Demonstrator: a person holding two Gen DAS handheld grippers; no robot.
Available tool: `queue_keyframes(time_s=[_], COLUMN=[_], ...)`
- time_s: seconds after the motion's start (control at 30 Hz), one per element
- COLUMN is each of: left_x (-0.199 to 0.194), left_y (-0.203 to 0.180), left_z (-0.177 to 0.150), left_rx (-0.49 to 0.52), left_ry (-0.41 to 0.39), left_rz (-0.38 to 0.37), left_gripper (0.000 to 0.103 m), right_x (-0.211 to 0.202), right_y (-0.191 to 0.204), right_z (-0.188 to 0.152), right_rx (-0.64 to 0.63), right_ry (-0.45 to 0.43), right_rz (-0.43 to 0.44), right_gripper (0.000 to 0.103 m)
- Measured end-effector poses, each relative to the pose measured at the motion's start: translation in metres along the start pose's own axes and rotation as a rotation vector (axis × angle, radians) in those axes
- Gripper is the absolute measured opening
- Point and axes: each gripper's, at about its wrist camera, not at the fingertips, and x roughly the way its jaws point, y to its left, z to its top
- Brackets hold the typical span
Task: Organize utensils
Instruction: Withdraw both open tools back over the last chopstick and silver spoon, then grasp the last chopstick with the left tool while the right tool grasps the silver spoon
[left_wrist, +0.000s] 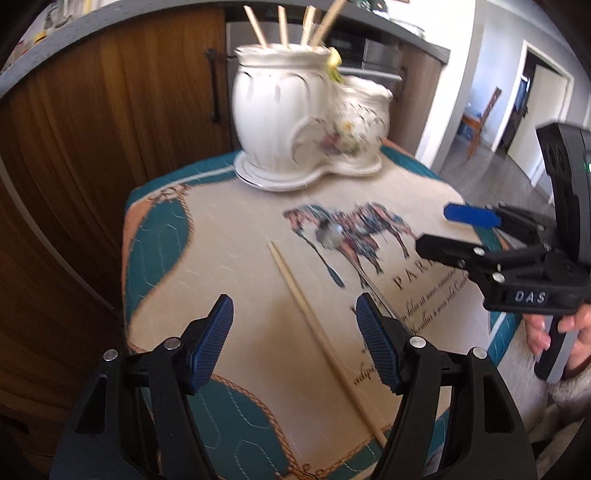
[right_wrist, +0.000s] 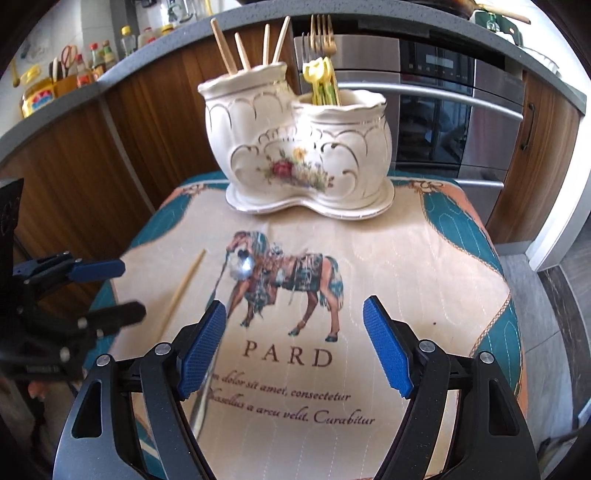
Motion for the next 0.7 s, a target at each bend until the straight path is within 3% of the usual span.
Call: queue_keyframes(time_s=[0.13,0.23,0.27,0.33,0.43,0.7], left_x=[0.009,0.02,0.023,0.025,0.025,0.02], left_y=[-0.01,-0.015,-0.015,-0.015,-0.012,0.005], left_z=[-0.007,-0.009,-0.01,-0.013,-0.012,-0.007], left_rx=[0.013,0.028,0.034,0.052,0.062,0.011], left_ry=[0.045,0.083,0.094,0.097,0.114,0.095], left_rz=[-0.025,-0.024,-0.011,0.018,0.032,0.047], left_gripper=[0.063,0.048,0.034,0.021,0.009,0.005], right_x=[0.002,0.002,0.002,0.002,0.003,0.016], right_y=[0.001,0.001,0.002,0.005,0.009,0.036], right_z=[-0.002,-0.001,-0.001,-0.002,0.0,0.003], right_rx=[-0.019,-0.021,-0.025,-0.035,-0.045,-0.105], right_ry=[0.007,0.011,0.012,0.015,0.021,0.065], right_rz=[-0.009,-0.002,-0.001,0.003,0.005,0.034], right_gripper=[0.077,0.077,0.077,0.077,0.077,0.076])
